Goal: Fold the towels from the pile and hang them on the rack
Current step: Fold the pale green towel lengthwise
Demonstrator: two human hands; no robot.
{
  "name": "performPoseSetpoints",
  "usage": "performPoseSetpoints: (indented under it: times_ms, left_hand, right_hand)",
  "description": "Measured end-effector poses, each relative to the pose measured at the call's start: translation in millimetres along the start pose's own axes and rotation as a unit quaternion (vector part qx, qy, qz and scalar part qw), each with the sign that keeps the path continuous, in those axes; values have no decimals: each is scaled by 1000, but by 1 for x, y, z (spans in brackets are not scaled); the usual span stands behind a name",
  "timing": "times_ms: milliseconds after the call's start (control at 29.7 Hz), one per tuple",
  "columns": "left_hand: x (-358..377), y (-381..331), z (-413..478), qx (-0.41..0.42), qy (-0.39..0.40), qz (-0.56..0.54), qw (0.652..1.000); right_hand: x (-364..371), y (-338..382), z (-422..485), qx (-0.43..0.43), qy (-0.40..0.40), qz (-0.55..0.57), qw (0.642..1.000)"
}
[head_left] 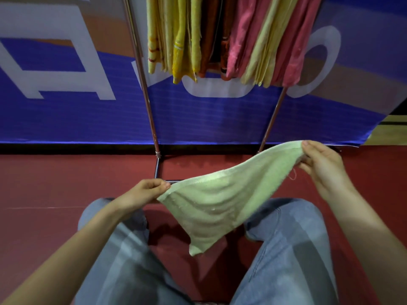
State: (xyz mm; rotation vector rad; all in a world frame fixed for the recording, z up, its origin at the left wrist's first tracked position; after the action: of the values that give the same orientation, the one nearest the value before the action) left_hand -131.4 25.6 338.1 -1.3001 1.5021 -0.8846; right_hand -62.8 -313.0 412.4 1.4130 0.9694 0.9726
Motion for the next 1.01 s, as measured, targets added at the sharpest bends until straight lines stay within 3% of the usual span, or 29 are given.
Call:
performPoseSetpoints:
  times_ms: [135,371,607,775,1011]
  left_hand:
    - [25,1,-1,-66,-29,-120,990]
    - [65,-1,-6,-166,-57,-162,971]
    - [79,8,-14,-169,-59,-157,971]
    - [77,14,-16,-189,-65,-174,964]
    - [81,12,-20,-146,-71,-159,974]
  right_hand:
    - [19,-13,-15,-8,21,-23,999]
    - [70,-50,-62,-10,105,-75,992]
    - [108,-85,-107,40,209,-86,973]
    - [108,-96,-115,43,223,-117,967]
    - [104,-102,-123,59,223,-116,966]
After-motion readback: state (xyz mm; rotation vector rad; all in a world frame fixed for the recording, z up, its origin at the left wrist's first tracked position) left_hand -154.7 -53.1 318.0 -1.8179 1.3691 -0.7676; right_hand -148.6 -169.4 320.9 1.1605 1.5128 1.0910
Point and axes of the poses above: each hand's wrist, its own z-axis towards the middle knuckle, its own x-axis out of the palm, y = z × x, the point moved 3 cm from there along z, towards the middle knuckle, and after that the axes turned 10 degrees about -y, right-handed, at the moved point
